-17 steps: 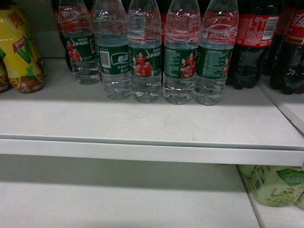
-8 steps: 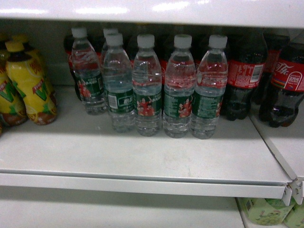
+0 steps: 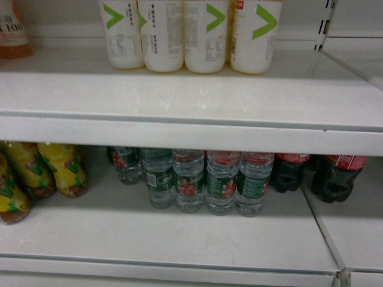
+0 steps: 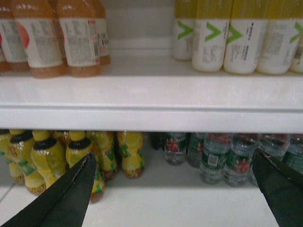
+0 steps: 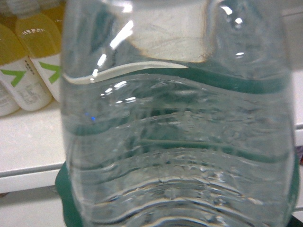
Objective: Move water from second to third shelf
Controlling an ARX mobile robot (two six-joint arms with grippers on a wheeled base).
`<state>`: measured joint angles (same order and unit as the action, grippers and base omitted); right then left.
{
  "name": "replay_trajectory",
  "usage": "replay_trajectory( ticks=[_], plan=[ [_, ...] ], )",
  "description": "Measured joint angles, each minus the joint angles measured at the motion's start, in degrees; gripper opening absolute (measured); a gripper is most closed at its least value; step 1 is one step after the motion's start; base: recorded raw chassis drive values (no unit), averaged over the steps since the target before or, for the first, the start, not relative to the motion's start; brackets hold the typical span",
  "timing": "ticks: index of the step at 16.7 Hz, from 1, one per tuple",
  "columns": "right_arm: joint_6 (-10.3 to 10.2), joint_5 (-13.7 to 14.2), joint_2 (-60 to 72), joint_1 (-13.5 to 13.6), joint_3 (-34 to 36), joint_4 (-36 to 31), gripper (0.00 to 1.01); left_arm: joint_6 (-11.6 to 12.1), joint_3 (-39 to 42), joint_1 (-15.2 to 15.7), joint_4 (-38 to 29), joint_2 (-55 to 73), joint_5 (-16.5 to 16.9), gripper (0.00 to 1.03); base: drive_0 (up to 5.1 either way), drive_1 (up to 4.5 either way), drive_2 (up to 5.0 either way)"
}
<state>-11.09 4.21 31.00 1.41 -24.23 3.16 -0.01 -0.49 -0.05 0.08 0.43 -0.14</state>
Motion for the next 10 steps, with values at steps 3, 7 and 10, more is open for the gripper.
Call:
replay_trajectory(
  ticks=[3,7,10],
  plan=[
    [0.0,-0.02,-0.02,0.0,-0.17,-0.2,0.43,0.02,-0.02,0.0,-0.02,0.0,0.11,0.98,0.0,0.0,0.0],
    [0.02,0.0,0.0,0.0,-0.17,-0.07,0.43,0.0,-0.02,0.0,0.07,0.0,0.11,0.98,0.0,0.0,0.0],
    [0.0,0.0,0.0,0.02,-0.17,-0.07,0.43,0.02,-0.02,0.0,0.09,0.0,0.11,0.98,0.0,0.0,0.0]
  ],
)
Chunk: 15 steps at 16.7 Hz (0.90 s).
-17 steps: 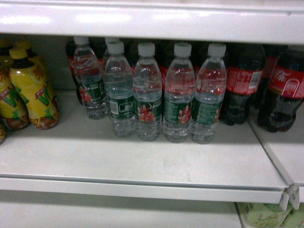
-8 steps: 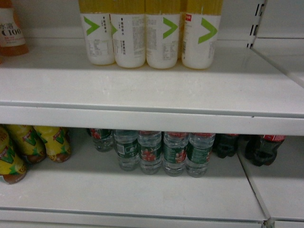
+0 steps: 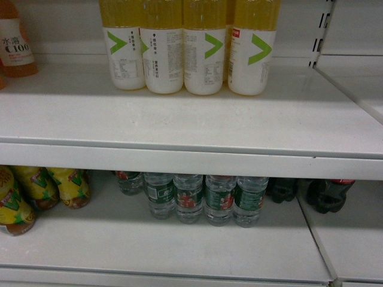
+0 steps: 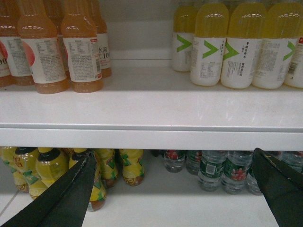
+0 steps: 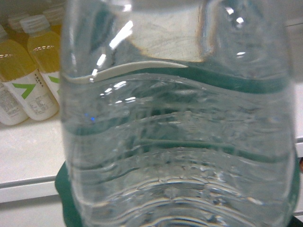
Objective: Move water from second to third shelf
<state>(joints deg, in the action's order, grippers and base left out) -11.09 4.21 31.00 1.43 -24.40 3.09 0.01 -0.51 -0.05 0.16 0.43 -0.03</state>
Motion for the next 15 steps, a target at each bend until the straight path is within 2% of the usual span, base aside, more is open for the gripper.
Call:
replay_trajectory(
  ticks=[3,15],
  plan=[
    [0.0,0.0,0.0,0.0,0.0,0.0,0.43,0.0,0.0,0.0,0.02,0.0,0.02,0.98,0.0,0.0,0.0],
    [0.02,-0.07,0.0,-0.31,0.02,0.07,0.43,0.0,0.0,0.0,0.02,0.0,0.0,0.98,-4.2,2.1,2.1]
  ],
)
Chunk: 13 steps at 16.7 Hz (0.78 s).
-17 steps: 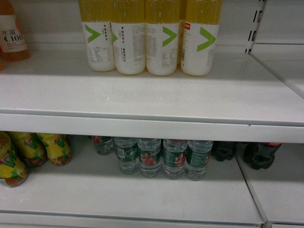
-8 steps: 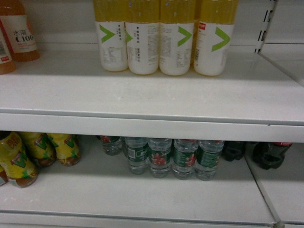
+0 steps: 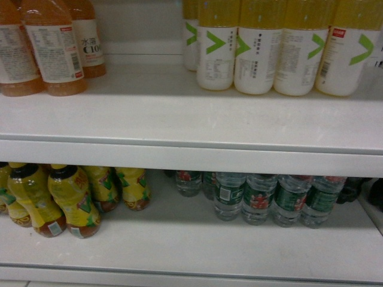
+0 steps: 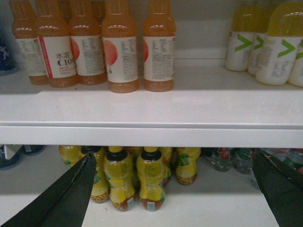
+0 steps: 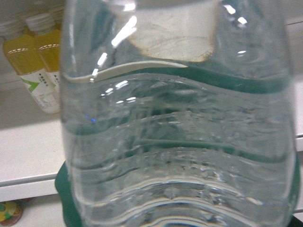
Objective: Move water from second to third shelf
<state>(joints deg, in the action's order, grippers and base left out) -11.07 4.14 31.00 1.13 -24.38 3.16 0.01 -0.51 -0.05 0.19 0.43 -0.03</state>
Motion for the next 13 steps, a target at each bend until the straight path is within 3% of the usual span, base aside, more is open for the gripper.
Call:
replay_trajectory(
  ticks=[13],
  plan=[
    [-0.02,0.09,0.0,-0.02,0.0,-0.04,0.43,0.0,0.0,0.0,0.02,0.0,0.02,0.98,-4.5,2.2,2.2]
  ],
)
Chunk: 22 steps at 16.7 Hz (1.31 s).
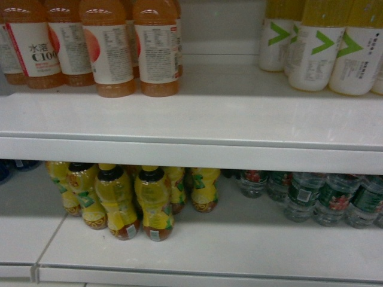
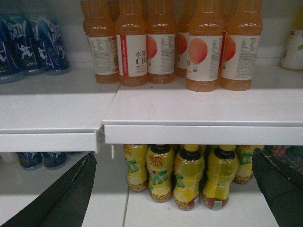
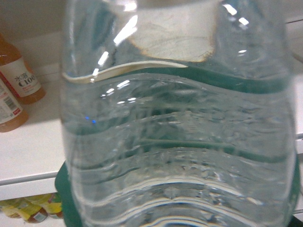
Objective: Move water from second to third shelf
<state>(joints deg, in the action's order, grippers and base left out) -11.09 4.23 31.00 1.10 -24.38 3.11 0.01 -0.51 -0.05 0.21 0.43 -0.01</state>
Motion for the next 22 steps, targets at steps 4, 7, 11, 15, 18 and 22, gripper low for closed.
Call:
replay_trajectory(
  ticks=[4,7,11,15,18,22],
  plan=[
    [0.02,-0.04,0.0,0.02,0.0,-0.02,0.43,0.0,0.0,0.0,0.04,0.0,0.0,0.98,-4.5,2.19,2.2],
    [0.0,0.0,0.0,0.0,0.0,0.0,0.43,-0.02,0.0,0.0,-0.04,0.0,-0.02,0.98,-4.5,2.18,2.2],
    [0.0,-0.04,0.0,0.02,0.0,0.2,0.43,0.0,0.0,0.0,-0.04,0.0,-0.02,0.98,-4.5,2.22,2.2],
    [0.0,-0.04,0.0,0.0,0.0,0.22,0.43,-0.02,0.0,0.0,0.04,0.0,0.0,0.98,-4.5,2.17,2.2],
    [0.0,-0.02,0.0,0.0,0.0,0.2,0.43,-0.02,0.0,0.0,-0.04,0.0,-0.02,0.98,-4.5,2.17,2.2],
    [0.0,-0.04,-0.07,0.0,0.0,0.04,0.43,-0.02,0.0,0.0,0.0,0.0,-0.02,0.98,-4.4,2.11,2.1]
  ],
)
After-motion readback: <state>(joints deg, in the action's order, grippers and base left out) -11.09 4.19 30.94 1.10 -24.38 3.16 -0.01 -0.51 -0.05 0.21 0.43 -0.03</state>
